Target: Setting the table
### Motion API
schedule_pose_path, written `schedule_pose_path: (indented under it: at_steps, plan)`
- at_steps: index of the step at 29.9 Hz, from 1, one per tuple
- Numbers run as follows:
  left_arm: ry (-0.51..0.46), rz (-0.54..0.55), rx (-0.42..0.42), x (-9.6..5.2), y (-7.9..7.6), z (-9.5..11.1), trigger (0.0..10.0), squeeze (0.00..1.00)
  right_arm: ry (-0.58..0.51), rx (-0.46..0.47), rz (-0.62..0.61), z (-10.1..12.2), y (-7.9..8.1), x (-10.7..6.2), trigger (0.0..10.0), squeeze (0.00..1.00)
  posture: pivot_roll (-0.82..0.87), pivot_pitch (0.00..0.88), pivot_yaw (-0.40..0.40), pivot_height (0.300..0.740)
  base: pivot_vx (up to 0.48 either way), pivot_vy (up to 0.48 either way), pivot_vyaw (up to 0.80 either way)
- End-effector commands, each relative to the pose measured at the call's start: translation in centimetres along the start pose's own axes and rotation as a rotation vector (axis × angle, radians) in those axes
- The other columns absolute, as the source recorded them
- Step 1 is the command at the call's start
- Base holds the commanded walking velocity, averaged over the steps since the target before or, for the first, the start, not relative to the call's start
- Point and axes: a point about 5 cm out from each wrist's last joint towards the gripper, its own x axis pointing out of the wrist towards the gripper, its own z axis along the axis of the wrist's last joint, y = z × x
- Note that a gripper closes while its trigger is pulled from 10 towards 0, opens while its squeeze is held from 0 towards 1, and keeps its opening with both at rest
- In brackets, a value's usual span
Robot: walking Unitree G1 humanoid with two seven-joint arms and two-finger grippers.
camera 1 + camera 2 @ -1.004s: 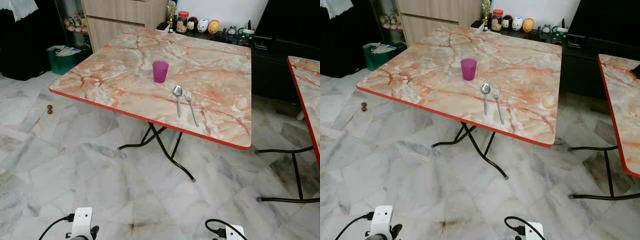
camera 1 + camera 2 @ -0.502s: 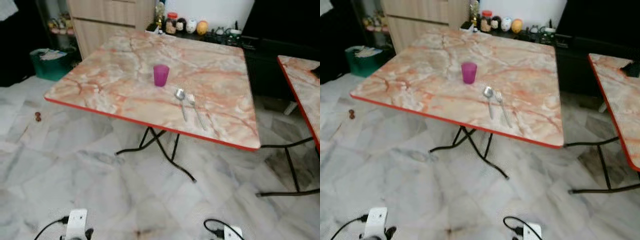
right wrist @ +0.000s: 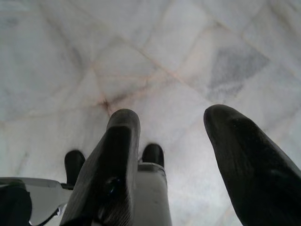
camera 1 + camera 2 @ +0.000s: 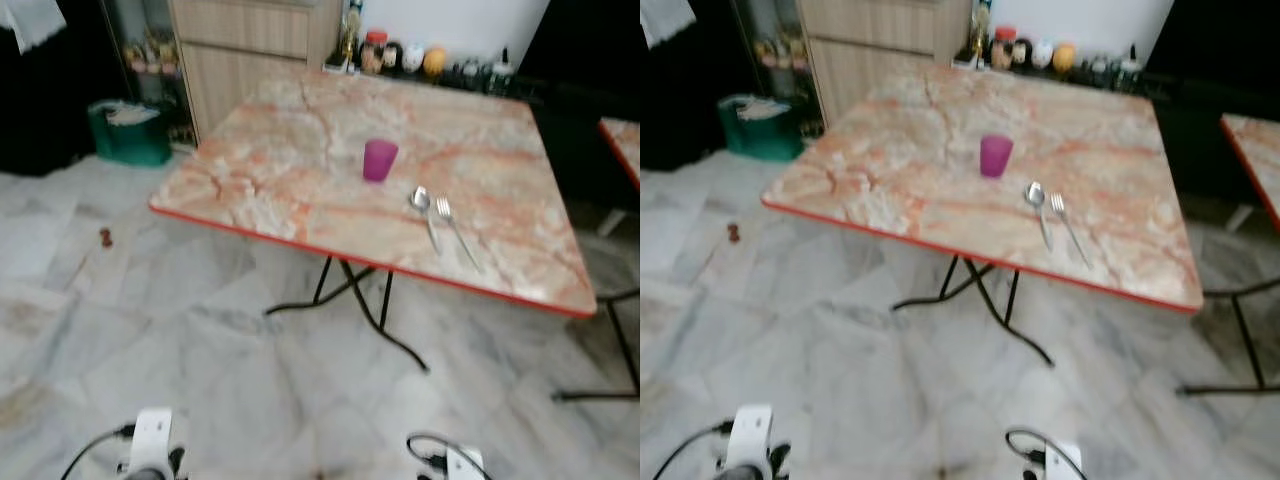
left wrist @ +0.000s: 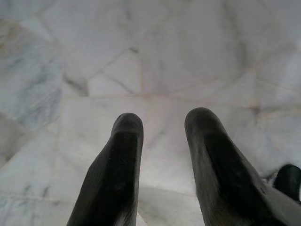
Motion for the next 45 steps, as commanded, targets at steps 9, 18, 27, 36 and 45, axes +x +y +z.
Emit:
schedule_pose_path:
  at_steps: [9,18,27,36,45]
  plan:
    - [-0.006,-0.032,0.011,0.1,-0.9,0.1,10.0,0.0,0.016,0.008,-0.022,-0.5,-0.7,-0.1,10.0,0.0,0.09,0.0,-0.036,0.731,0.027,0.0,0.0]
    - [-0.016,-0.036,0.014,0.1,-1.1,0.4,10.0,0.0,0.018,0.012,-0.026,-0.5,-0.7,-0.2,10.0,0.0,0.1,0.0,-0.038,0.731,0.257,0.0,0.0]
    - [-0.024,-0.043,0.028,0.1,-1.4,0.6,10.0,0.0,0.019,0.007,-0.022,-0.5,-0.7,-0.2,10.0,0.0,0.1,0.0,-0.039,0.731,0.248,0.0,0.0]
    - [-0.03,-0.044,0.058,0.2,-1.5,0.9,10.0,0.0,0.015,0.018,-0.029,-0.5,-0.7,-0.2,10.0,0.0,0.1,0.0,-0.04,0.731,0.194,0.0,0.0]
    - [-0.036,-0.053,0.066,0.2,-1.7,1.1,10.0,0.0,-0.013,0.112,-0.089,-0.5,-0.9,-0.3,10.0,0.0,0.09,0.0,-0.032,0.731,0.0,0.0,0.0]
